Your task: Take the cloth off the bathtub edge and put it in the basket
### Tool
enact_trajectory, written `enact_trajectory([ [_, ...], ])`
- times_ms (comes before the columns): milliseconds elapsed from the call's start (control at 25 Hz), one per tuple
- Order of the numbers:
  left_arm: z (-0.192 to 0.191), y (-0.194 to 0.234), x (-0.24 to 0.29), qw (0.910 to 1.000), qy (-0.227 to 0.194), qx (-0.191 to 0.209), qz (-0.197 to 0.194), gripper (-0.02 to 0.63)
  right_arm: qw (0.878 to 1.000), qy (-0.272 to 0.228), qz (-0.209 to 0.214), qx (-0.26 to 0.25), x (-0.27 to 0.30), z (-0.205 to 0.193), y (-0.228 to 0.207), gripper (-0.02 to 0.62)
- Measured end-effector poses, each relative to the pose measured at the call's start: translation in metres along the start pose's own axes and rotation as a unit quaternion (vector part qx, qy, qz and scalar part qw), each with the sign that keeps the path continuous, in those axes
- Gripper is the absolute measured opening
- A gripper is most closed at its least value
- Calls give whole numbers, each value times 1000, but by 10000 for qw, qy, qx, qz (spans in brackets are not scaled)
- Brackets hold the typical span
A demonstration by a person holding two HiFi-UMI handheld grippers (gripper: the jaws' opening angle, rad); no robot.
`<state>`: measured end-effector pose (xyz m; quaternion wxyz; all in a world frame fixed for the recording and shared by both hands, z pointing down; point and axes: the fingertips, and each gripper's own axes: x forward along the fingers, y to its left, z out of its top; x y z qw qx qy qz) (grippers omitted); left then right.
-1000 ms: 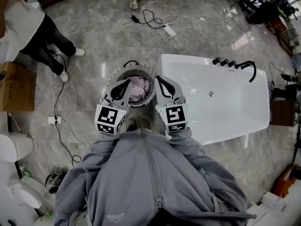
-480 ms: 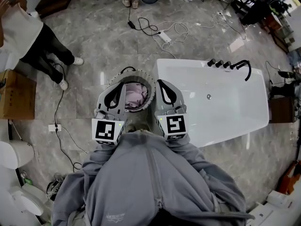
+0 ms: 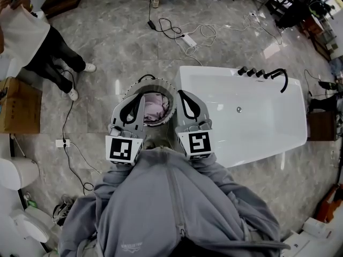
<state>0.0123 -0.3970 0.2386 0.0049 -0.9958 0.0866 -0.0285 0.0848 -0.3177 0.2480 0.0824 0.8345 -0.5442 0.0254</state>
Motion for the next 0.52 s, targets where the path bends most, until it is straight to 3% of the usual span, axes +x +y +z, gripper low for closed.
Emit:
enact_trajectory([
  [520, -1, -8, 15, 9999, 51, -24, -151, 6, 9999, 98, -31, -11, 4, -12, -12, 5],
])
